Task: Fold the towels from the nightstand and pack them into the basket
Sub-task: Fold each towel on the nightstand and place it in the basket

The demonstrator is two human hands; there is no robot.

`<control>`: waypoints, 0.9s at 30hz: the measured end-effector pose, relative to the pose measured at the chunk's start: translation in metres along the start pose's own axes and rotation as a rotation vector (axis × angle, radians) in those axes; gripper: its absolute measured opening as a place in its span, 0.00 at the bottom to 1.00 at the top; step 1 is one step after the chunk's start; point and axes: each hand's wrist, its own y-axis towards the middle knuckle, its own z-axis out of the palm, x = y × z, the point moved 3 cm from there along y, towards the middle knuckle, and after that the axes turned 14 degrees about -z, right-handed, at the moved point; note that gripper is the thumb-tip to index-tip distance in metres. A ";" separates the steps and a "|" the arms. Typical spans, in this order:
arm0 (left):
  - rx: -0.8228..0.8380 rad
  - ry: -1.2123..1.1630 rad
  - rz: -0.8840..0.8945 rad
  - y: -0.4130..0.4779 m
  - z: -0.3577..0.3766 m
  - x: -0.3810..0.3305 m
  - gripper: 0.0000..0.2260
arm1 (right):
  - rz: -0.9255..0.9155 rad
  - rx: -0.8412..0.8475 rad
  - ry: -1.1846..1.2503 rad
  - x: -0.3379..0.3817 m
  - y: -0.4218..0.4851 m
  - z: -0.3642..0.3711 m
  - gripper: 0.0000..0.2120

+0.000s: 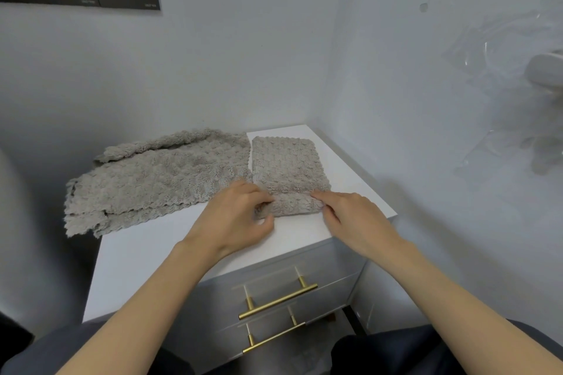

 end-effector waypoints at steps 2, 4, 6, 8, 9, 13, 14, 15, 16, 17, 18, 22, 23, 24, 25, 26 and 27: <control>0.028 0.030 -0.010 0.000 0.000 0.003 0.17 | 0.010 -0.051 0.106 -0.004 0.001 -0.001 0.16; 0.025 0.028 -0.037 0.001 0.001 0.006 0.16 | 0.024 -0.099 0.185 -0.008 0.002 -0.002 0.13; 0.016 -0.033 -0.077 0.002 0.000 0.008 0.13 | 0.055 -0.150 0.249 -0.011 0.004 -0.002 0.10; 0.012 -0.125 -0.152 0.004 0.000 0.010 0.11 | 0.101 -0.190 0.299 -0.014 0.005 -0.002 0.08; 0.021 -0.162 -0.197 0.006 0.001 0.011 0.11 | 0.126 -0.199 0.319 -0.015 0.006 -0.002 0.07; 0.099 -0.275 -0.346 0.012 0.007 0.014 0.12 | 0.219 -0.181 0.407 -0.019 0.010 -0.003 0.05; 0.113 -0.296 -0.376 0.013 0.008 0.014 0.15 | 0.242 -0.173 0.423 -0.019 0.010 -0.004 0.06; 0.122 -0.312 -0.403 0.014 0.010 0.015 0.16 | 0.262 -0.165 0.431 -0.020 0.010 -0.004 0.06; 0.126 -0.326 -0.431 0.014 0.011 0.016 0.17 | 0.276 -0.155 0.426 -0.020 0.010 -0.005 0.07; 0.127 -0.341 -0.458 0.014 0.012 0.016 0.17 | 0.284 -0.145 0.413 -0.020 0.009 -0.005 0.07; 0.126 -0.360 -0.482 0.015 0.014 0.016 0.17 | 0.287 -0.139 0.398 -0.020 0.009 -0.005 0.08; 0.085 -0.404 -0.569 0.017 0.020 0.014 0.10 | 0.270 -0.153 0.345 -0.017 0.011 -0.006 0.10; 0.075 -0.393 -0.579 0.017 0.020 0.014 0.10 | 0.266 -0.156 0.313 -0.017 0.012 -0.006 0.10; 0.067 -0.376 -0.582 0.018 0.021 0.014 0.09 | 0.265 -0.158 0.273 -0.016 0.013 -0.006 0.10; 0.061 -0.356 -0.580 0.018 0.022 0.014 0.09 | 0.267 -0.161 0.224 -0.015 0.014 -0.005 0.11; 0.053 -0.338 -0.574 0.018 0.022 0.014 0.09 | 0.272 -0.171 0.172 -0.013 0.014 -0.006 0.11; 0.045 -0.321 -0.566 0.018 0.023 0.014 0.09 | 0.282 -0.188 0.113 -0.011 0.015 -0.007 0.11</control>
